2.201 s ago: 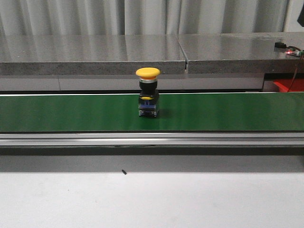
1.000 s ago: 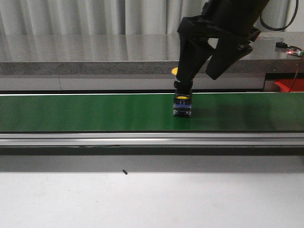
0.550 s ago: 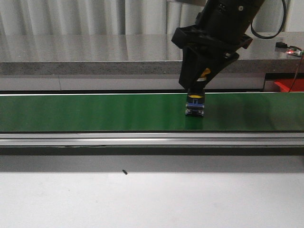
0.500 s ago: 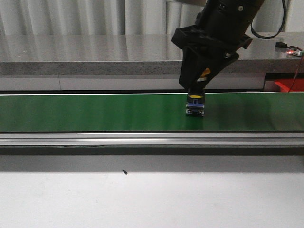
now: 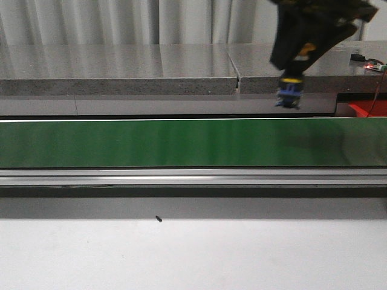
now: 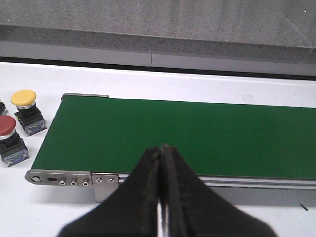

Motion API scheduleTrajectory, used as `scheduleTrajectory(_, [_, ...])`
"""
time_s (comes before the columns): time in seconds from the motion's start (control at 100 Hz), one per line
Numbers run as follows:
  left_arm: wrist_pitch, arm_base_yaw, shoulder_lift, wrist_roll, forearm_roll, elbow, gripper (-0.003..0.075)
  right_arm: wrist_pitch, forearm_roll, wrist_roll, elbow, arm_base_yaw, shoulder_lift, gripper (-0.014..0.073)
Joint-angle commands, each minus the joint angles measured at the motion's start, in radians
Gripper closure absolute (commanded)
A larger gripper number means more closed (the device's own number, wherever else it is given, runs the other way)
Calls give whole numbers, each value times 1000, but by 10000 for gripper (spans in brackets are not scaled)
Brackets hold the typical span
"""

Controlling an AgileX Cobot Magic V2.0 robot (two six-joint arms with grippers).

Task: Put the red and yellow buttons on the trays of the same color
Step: 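Carry the yellow button into the yellow tray and open the right gripper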

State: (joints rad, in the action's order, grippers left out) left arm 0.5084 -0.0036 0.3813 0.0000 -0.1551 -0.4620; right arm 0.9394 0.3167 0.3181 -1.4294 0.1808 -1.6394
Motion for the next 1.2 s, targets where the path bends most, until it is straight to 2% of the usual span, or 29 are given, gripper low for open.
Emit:
scheduleTrajectory(0.0, [-76,1,6,0,-12,-31,741,-7,-1,-15,-16,-97,85,418])
scheduleTrajectory(0.18, [-76,1,6,0,-12,-31,741,-11,0,-42,62,-345,150,418])
scheduleTrajectory(0.31, [-76,1,6,0,-12,-31,741,-27,0,-50,114,-487,168,418])
scheduleTrajectory(0.52, [-76,1,6,0,-12,-31,741,-152,0,-65,220,-641,167,418])
scheduleTrajectory(0.66, [-76,1,6,0,-12,-31,741,-251,1,-76,310,-694,166,418])
scheduleTrajectory(0.81, [-76,1,6,0,-12,-31,741,-345,10,-79,383,-701,143,418])
scheduleTrajectory(1.19, [-76,1,6,0,-12,-31,741,-399,28,-79,390,-700,7,418])
